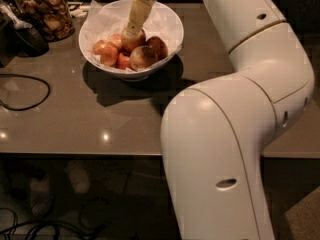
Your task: Pick apple from white bowl
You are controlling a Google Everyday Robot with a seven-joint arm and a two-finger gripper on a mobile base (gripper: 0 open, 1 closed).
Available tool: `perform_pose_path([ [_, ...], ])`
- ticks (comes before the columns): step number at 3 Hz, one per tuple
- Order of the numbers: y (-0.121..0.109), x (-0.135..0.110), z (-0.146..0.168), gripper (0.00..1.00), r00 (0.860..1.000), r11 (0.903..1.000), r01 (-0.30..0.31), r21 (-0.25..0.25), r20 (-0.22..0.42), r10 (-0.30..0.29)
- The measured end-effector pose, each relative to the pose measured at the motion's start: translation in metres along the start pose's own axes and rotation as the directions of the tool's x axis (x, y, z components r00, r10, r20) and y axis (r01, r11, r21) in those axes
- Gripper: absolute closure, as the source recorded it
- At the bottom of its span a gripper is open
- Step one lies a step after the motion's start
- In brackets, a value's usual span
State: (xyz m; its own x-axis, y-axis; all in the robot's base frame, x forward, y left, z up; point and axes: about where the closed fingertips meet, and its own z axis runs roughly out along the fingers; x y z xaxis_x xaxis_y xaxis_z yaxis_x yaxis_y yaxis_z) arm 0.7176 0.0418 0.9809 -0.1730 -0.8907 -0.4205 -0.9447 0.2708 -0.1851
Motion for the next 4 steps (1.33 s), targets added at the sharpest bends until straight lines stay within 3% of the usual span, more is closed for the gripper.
perform_pose_path([
  [4,0.0,-0.002,0.044,0.35,1.0,0.9969,-0.018,-0.076,-0.004,0.018],
])
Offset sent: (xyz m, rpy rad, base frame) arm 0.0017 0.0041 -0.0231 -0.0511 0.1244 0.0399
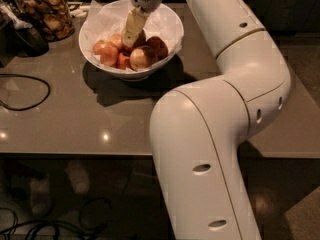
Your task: Pick apple from white bowl
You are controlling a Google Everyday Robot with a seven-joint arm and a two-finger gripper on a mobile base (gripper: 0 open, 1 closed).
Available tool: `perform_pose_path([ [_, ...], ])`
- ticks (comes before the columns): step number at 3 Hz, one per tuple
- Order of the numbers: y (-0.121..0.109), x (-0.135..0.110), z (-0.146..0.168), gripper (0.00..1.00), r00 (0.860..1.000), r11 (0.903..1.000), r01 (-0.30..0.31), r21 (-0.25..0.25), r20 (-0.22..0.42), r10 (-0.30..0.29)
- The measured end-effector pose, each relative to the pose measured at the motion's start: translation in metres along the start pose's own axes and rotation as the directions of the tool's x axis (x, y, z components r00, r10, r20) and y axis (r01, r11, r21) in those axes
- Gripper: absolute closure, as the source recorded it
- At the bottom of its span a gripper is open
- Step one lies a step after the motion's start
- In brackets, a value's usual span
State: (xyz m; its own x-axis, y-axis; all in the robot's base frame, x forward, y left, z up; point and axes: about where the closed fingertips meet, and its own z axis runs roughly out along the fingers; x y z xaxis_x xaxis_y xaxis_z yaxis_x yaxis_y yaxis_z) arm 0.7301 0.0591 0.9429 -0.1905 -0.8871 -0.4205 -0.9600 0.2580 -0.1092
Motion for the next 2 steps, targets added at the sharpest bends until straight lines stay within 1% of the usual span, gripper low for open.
perform_pose_path([
  [2,0.0013,0.0059,0.0137,0.35,1.0,0.9993,-0.015,-0.036,0.002,0.015],
])
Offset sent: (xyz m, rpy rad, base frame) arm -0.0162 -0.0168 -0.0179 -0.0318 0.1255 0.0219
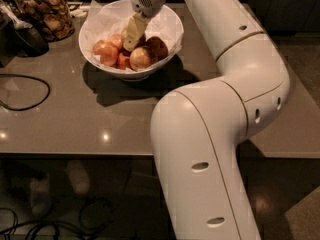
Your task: Pick apple from white bowl
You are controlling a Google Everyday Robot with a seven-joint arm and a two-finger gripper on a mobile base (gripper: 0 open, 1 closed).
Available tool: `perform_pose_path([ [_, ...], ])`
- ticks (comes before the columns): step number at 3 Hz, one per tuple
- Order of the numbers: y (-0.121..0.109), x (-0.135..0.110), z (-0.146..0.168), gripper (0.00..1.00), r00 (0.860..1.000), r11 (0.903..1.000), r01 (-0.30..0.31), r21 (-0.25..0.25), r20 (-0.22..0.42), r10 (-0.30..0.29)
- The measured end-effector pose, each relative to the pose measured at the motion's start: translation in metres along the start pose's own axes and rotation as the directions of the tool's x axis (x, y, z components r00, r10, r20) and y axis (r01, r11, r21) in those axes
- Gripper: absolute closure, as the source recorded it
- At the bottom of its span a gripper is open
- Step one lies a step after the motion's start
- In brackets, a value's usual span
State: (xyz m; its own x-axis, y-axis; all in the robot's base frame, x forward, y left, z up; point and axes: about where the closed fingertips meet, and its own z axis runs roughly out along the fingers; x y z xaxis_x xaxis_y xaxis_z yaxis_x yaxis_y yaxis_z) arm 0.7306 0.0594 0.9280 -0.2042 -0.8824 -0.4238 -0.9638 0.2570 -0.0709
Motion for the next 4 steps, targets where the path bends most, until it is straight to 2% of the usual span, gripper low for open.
perform_pose_path([
  [1,-0.0005,0.0016,0.0042,0.49,1.0,1.0,0.003,-0.004,-0.002,-0.003],
  [3,-0.0005,0.0016,0.0042,0.94,1.0,1.0,0.003,-0.004,-0.002,-0.003],
  [4,-0.0042,-0.0059,0.0044,1.0,1.0,0.9998,0.011,0.016,0.018,-0.012],
])
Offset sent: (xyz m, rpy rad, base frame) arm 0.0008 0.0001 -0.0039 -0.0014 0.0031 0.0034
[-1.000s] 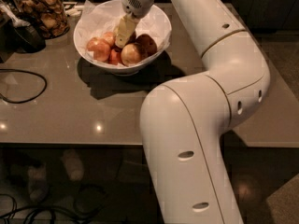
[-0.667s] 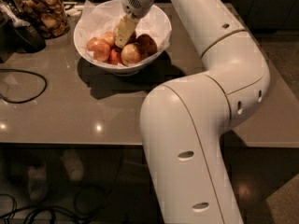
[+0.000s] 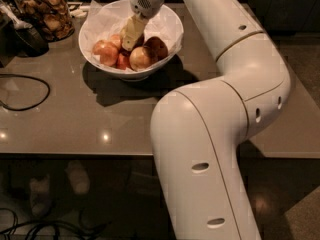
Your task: Pick apple from white bowl
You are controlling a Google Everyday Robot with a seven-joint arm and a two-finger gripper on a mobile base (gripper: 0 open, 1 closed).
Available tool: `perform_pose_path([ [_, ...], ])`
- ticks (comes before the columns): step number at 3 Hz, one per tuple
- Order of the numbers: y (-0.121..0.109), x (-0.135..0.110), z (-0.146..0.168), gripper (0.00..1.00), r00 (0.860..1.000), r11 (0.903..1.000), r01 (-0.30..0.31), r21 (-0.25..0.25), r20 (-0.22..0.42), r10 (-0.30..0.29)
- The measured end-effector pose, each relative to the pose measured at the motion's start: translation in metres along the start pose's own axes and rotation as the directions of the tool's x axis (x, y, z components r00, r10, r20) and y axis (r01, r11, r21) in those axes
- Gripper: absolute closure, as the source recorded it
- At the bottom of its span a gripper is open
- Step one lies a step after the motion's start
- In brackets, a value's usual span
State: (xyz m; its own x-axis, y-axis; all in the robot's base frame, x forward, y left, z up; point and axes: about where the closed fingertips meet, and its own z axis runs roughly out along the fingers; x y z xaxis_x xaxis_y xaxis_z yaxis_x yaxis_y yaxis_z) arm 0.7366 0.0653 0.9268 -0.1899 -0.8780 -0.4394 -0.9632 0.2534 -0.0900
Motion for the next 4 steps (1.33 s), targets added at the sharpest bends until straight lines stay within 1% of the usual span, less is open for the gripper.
perform_pose_path([
  [1,-0.001,-0.004,0.0,1.0,1.0,0.9999,0.006,0.008,0.009,-0.006],
  [2,0.023,-0.028,-0.039,1.0,0.994,0.9966,0.08,0.019,0.071,-0.081],
  [3,0.053,-0.05,-0.089,1.0,0.978,0.9883,0.148,0.038,0.142,-0.152],
  [4,0.077,-0.066,-0.12,1.0,0.961,0.9792,0.198,0.046,0.19,-0.203],
])
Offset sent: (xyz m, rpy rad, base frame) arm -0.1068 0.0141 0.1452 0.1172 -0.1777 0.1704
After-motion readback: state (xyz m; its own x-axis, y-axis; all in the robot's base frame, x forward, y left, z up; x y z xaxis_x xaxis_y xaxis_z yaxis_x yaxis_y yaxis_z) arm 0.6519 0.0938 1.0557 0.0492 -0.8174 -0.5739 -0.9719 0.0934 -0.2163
